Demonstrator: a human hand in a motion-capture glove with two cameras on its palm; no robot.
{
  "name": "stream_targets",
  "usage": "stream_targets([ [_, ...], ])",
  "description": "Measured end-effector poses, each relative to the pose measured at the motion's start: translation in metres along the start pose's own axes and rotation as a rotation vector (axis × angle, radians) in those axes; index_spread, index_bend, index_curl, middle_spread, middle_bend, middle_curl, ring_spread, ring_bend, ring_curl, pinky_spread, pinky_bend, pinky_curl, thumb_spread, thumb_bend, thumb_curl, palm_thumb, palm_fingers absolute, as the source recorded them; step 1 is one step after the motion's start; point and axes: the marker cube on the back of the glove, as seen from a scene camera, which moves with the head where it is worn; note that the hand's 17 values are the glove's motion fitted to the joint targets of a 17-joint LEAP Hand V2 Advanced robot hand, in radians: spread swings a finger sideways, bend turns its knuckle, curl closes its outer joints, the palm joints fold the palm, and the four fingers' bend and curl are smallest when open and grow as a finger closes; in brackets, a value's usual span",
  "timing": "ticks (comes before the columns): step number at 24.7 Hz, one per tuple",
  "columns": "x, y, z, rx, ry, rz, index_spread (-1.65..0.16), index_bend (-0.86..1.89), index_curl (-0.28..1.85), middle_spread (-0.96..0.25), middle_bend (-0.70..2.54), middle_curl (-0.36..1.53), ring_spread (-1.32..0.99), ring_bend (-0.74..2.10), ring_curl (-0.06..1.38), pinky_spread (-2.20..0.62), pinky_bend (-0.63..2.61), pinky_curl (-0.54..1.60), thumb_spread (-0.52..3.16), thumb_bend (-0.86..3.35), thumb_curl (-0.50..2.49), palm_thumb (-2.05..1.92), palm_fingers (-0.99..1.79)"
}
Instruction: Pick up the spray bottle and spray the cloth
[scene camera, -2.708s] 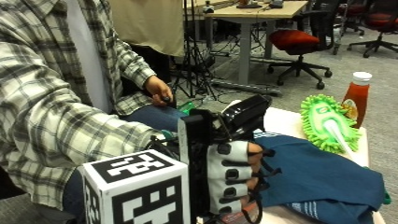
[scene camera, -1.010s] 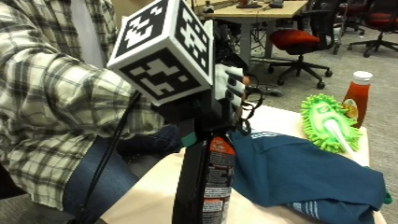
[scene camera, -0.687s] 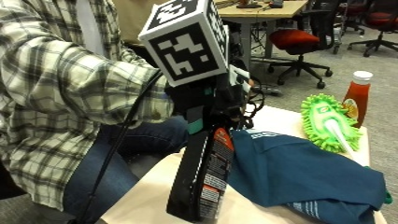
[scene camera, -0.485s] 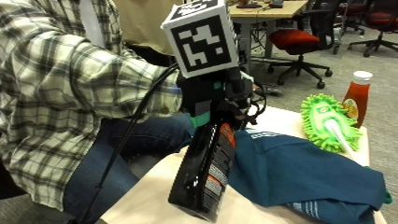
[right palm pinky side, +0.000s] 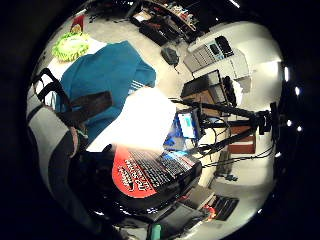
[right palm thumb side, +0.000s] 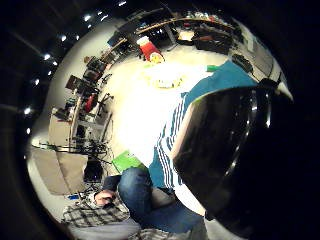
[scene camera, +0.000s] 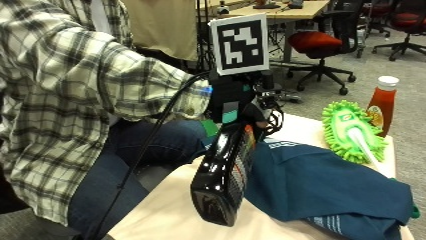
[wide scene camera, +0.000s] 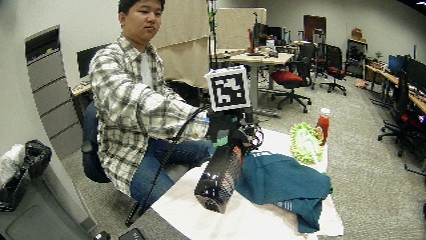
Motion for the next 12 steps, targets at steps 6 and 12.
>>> stream_targets([
  [6,-0.019,0.002,0.009,-0.044,0.059,-0.078,-0.26,0.39,0.61,-0.13,0.64,0.52,-0.20,0.65,0.47,-0.13,0.36,0.42,-0.01,-0.02,0.78,1.05,1.35],
  [12,-0.033,0.004,0.016,-0.068,0.139,-0.126,-0.26,0.40,0.61,-0.13,0.64,0.52,-0.20,0.65,0.47,-0.13,0.36,0.42,-0.01,-0.03,0.78,1.05,1.35],
])
